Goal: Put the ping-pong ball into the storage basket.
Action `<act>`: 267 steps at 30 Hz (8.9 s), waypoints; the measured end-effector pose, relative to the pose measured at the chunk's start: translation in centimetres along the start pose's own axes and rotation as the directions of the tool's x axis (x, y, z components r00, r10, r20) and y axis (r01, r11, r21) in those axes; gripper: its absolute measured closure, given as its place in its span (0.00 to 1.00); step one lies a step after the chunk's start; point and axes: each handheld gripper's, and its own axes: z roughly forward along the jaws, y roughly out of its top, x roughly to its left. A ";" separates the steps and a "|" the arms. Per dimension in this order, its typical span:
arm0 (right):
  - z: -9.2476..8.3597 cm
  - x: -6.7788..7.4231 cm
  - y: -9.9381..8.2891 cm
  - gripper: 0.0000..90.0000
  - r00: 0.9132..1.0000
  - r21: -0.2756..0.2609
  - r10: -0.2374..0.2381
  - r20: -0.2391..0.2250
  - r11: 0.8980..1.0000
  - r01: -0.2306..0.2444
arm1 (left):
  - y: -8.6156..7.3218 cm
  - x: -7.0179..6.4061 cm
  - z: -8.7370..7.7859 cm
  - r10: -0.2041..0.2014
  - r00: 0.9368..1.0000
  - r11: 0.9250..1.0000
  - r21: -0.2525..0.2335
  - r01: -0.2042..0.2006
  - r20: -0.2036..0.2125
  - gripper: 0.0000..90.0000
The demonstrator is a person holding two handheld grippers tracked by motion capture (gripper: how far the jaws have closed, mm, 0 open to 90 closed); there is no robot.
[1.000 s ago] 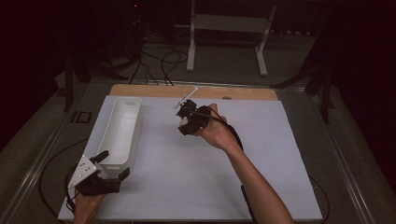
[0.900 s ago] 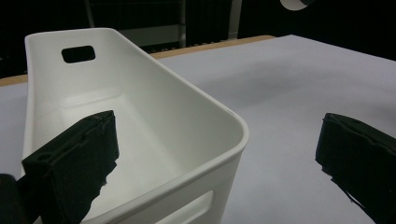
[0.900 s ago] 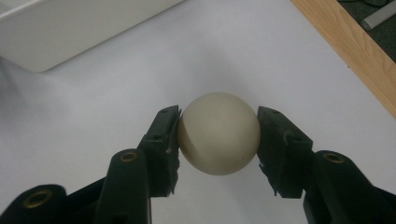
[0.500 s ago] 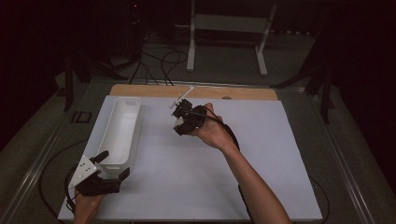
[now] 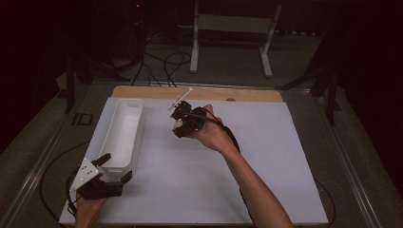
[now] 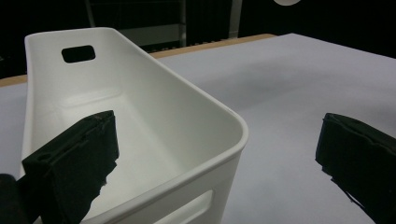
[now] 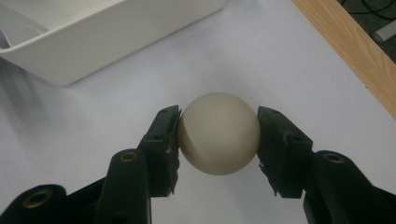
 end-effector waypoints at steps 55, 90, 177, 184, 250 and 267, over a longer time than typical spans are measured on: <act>0.3 1.7 3.3 0.56 0.999 -0.022 -0.033 0.008 0.999 0.033 | 0.0 0.0 0.0 0.000 1.000 1.000 -0.002 0.000 0.002 0.00; 1.1 3.2 5.0 0.56 0.999 -0.037 -0.053 -0.009 0.998 0.052 | 0.0 0.0 0.0 -0.003 1.000 1.000 -0.004 0.003 0.007 0.00; 2.8 7.1 9.8 0.56 0.991 -0.075 -0.122 -0.049 0.990 0.118 | 0.0 0.0 0.2 0.000 1.000 1.000 -0.004 0.001 0.019 0.00; 3.1 7.3 9.9 0.56 0.991 -0.077 -0.123 -0.054 0.990 0.119 | -0.1 0.0 0.2 -0.002 1.000 1.000 -0.005 0.002 0.017 0.00; 8.5 10.1 11.7 0.56 0.983 -0.003 -0.120 -0.137 0.993 0.120 | 0.1 0.1 -0.2 -0.010 1.000 1.000 -0.028 0.011 0.021 0.00; 8.1 9.5 11.3 0.10 0.985 -0.024 -0.077 -0.155 0.997 0.074 | 0.1 0.0 -0.1 -0.009 1.000 1.000 -0.025 0.010 0.022 0.00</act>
